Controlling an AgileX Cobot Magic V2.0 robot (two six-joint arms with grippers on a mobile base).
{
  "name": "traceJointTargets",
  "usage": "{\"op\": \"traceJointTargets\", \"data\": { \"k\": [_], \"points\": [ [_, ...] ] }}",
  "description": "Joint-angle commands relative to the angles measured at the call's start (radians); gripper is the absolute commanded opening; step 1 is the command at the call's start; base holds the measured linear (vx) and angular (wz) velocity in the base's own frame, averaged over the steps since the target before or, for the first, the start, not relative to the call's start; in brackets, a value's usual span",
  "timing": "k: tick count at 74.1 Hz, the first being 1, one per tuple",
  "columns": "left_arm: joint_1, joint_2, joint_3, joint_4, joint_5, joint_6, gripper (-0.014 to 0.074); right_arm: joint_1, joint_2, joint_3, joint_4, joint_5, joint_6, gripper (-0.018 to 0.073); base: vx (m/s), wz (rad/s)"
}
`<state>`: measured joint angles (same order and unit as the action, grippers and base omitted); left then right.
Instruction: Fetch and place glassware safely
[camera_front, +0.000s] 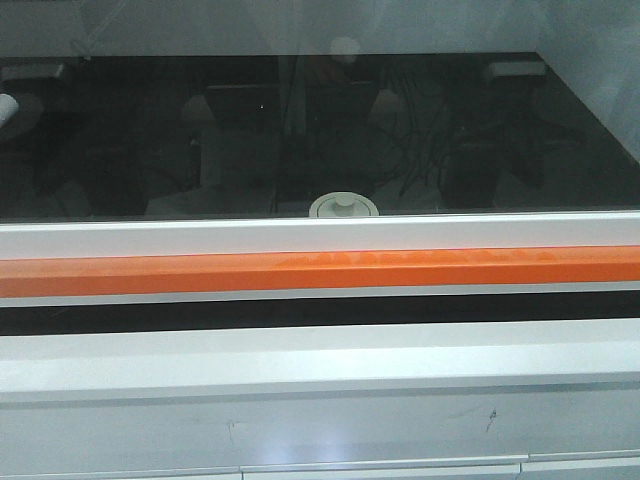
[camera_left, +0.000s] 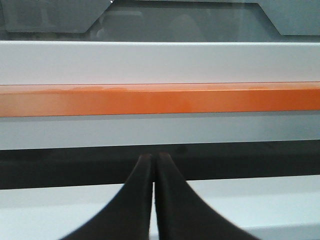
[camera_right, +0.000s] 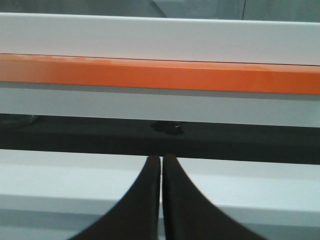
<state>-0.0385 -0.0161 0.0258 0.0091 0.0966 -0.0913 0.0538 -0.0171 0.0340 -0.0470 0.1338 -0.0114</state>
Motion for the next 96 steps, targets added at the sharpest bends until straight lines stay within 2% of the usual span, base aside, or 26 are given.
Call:
{"op": "traceJointTargets", "data": {
  "k": [1,11,59,71,78,88,96],
  "points": [
    [-0.008,-0.008,0.030,-0.009,-0.077,0.000,-0.0007,-0.004,-0.005,0.011,-0.018,-0.073,-0.010,-0.0008,0.00,0.00],
    [-0.008,-0.008,0.030,-0.009,-0.077,0.000,-0.0007,-0.004,-0.005,0.011,-0.018,-0.073,-0.041,-0.0008,0.00,0.00],
    [-0.008,-0.008,0.023,-0.002,-0.097,0.003,-0.0007,-0.004,-0.005,0.011,0.000,-0.075,-0.029,-0.0008,0.00,0.00],
    [-0.008,-0.008,0.023,-0.002,-0.097,0.003,-0.0007,-0.004,-0.005,0.010,0.000,-0.119,-0.029,-0.0008,0.00,0.00],
    [-0.008,-0.008,0.023,0.035,-0.170,0.031,-0.0007,-0.004,-0.005,0.010,0.000,-0.183,-0.029,-0.0008,0.00,0.00],
    [-0.008,-0.008,0.008,0.020,-0.347,0.016,-0.0007,-0.004,-0.005,-0.031,0.017,-0.314,-0.020,-0.0008,0.00,0.00],
    [-0.008,0.006,-0.080,0.015,-0.351,0.023,-0.0007,-0.004,0.004,-0.130,0.017,-0.304,-0.021,-0.0008,0.00,0.00]
  ]
}}
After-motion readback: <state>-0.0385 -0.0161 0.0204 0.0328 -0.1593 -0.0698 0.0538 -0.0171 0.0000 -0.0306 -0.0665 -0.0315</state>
